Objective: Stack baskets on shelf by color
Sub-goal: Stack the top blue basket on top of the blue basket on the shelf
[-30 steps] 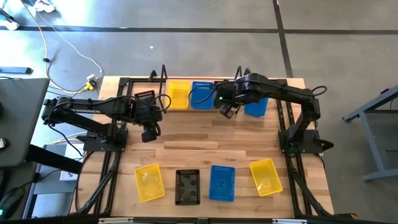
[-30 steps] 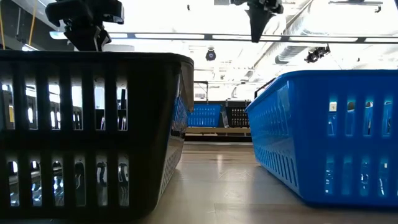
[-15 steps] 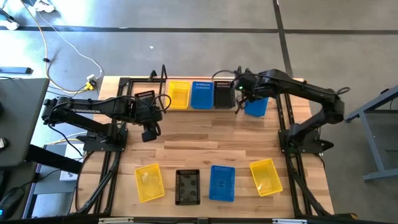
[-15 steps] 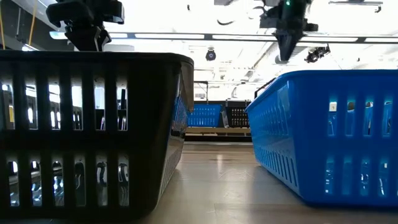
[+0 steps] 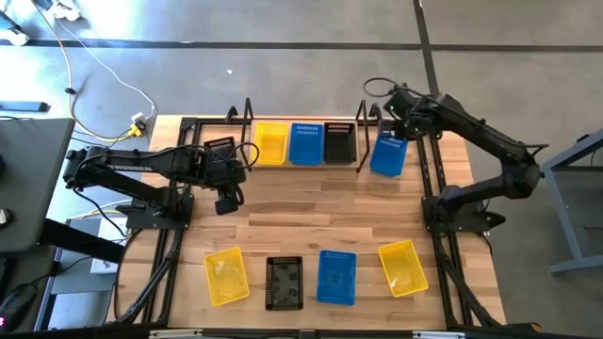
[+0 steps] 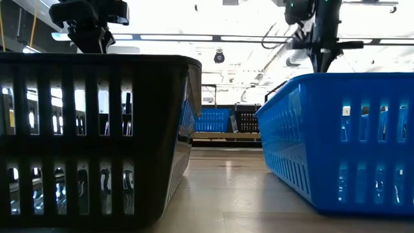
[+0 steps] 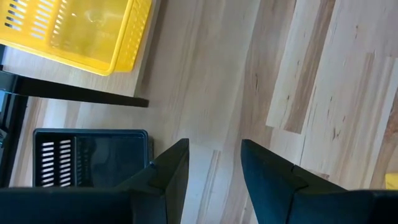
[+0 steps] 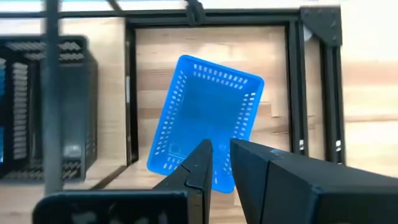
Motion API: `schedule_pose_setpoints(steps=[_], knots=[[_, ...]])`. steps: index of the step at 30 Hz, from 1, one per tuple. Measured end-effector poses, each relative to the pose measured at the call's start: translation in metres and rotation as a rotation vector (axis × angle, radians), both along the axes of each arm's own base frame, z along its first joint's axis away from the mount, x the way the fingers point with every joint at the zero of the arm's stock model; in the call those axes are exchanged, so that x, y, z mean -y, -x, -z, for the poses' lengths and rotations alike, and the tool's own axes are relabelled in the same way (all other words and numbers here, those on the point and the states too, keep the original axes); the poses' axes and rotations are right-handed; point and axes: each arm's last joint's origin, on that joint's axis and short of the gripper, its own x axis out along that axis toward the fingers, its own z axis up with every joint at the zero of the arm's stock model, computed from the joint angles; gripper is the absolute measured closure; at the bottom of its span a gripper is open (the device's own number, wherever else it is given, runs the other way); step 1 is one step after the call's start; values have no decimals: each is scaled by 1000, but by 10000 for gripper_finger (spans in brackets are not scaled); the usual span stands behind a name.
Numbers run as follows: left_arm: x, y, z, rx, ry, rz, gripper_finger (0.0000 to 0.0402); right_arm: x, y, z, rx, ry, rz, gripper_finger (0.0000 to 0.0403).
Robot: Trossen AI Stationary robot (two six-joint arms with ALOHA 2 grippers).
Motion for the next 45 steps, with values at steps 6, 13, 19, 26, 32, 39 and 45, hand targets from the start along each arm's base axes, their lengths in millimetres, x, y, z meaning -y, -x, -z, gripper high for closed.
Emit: schedule_pose_setpoints(steps=[6,13,19,26,32,39,45], knots=[[0,0,0,0,-1,0,267,18,11,24,42,-87,63,356],[0,0,0,0,-3,-1,267,19,22,48,-4,-150,148,324],[0,0,0,0,-4,0,267,17,23,68,-1,-172,215,311],[0,0,0,-3,-6,8,267,13,27,91,-23,-197,260,311],[0,0,0,-3,-6,9,267,9,31,105,-47,-217,281,311],[0,0,0,-3,-6,9,267,7,33,117,-48,-221,297,311],[0,0,0,-3,-6,9,267,8,32,122,-22,-210,294,311]])
